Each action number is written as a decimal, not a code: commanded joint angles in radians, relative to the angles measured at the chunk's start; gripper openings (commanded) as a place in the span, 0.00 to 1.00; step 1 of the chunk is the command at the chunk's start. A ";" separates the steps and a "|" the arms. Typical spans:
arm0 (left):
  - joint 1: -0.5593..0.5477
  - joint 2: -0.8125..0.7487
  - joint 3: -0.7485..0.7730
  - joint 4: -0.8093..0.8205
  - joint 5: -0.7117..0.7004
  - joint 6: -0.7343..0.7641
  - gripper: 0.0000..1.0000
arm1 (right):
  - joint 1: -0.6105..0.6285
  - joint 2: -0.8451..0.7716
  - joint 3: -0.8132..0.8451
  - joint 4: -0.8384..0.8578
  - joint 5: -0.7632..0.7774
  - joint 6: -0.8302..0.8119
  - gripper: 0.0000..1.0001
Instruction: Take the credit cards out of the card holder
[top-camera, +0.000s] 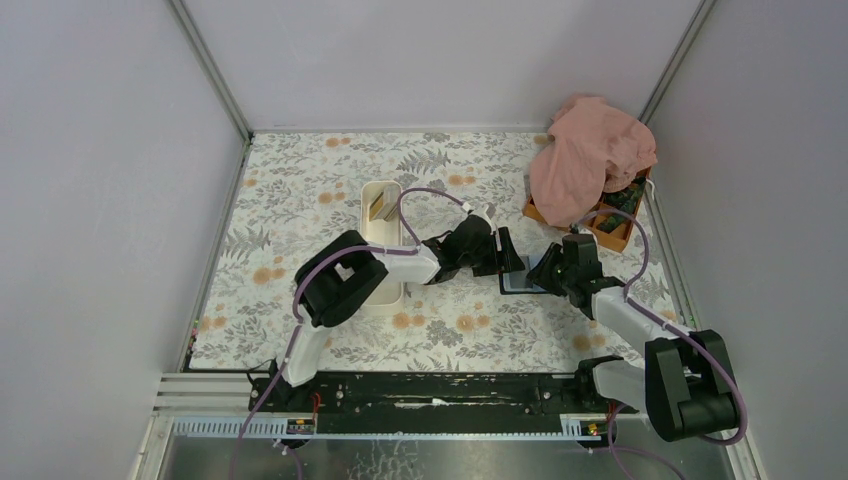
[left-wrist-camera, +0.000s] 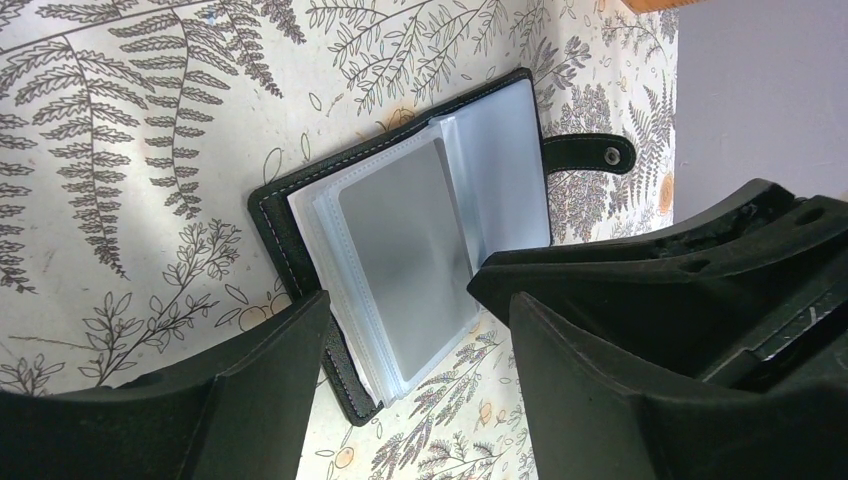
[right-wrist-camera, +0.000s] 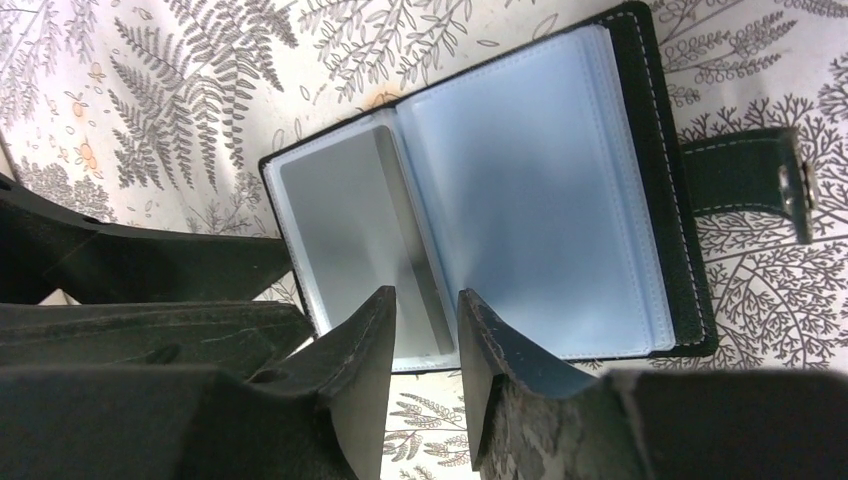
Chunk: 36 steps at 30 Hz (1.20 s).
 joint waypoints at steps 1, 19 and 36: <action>0.001 -0.018 0.006 0.015 -0.002 -0.004 0.74 | -0.009 0.005 -0.022 0.046 0.008 0.015 0.37; 0.070 -0.165 -0.126 0.034 0.040 0.073 0.72 | -0.148 0.028 0.111 -0.030 0.190 -0.004 0.50; 0.115 -0.230 -0.201 0.088 0.085 0.086 0.71 | -0.146 0.211 0.085 0.044 0.103 -0.021 0.16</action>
